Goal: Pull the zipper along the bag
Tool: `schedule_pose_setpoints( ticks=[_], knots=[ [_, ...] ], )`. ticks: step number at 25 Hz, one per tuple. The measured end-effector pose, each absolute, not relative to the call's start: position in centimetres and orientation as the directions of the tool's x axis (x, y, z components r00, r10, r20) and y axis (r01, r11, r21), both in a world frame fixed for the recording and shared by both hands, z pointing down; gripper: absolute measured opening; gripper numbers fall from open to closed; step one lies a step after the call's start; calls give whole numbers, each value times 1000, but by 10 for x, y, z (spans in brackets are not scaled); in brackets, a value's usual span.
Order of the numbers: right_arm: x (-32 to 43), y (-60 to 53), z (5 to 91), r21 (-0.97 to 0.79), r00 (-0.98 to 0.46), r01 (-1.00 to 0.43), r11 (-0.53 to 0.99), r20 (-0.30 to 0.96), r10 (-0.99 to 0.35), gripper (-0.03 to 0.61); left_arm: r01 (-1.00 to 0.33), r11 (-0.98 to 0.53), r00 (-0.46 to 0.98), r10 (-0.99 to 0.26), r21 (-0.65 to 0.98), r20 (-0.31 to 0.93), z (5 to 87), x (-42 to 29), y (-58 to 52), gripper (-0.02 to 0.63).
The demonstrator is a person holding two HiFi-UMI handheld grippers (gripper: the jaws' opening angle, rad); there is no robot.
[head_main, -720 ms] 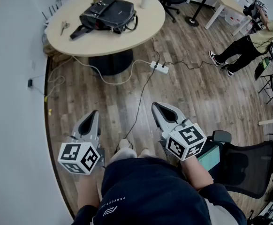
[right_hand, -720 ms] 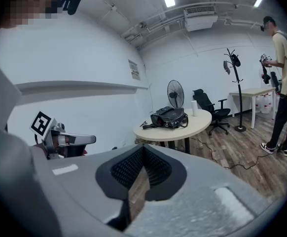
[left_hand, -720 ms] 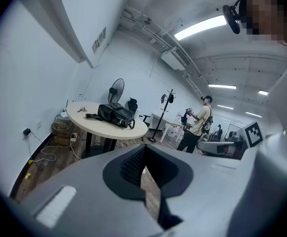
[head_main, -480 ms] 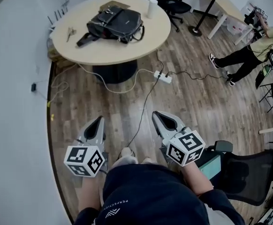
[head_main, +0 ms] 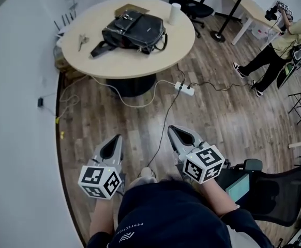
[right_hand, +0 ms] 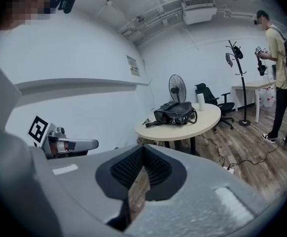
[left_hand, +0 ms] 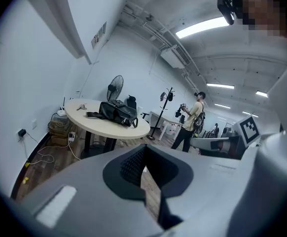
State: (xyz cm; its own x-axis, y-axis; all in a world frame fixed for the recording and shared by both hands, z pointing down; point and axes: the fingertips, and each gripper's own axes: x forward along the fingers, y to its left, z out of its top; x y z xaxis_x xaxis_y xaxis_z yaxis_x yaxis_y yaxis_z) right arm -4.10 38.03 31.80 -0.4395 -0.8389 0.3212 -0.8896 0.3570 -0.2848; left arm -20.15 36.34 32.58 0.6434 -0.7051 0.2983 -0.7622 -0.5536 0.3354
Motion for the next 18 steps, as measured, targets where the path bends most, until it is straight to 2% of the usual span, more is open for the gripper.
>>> schedule_pose_setpoints(
  ticks=[5, 18],
  knots=[
    [-55, 359, 322, -298, -450, -883, 363, 314, -836, 3, -752, -557, 656, -685, 353, 317, 337, -202, 347, 18],
    [-19, 250, 332, -284, -474, -874, 395, 317, -821, 3, -790, -507, 604, -739, 345, 299, 336, -178, 251, 18]
  ],
)
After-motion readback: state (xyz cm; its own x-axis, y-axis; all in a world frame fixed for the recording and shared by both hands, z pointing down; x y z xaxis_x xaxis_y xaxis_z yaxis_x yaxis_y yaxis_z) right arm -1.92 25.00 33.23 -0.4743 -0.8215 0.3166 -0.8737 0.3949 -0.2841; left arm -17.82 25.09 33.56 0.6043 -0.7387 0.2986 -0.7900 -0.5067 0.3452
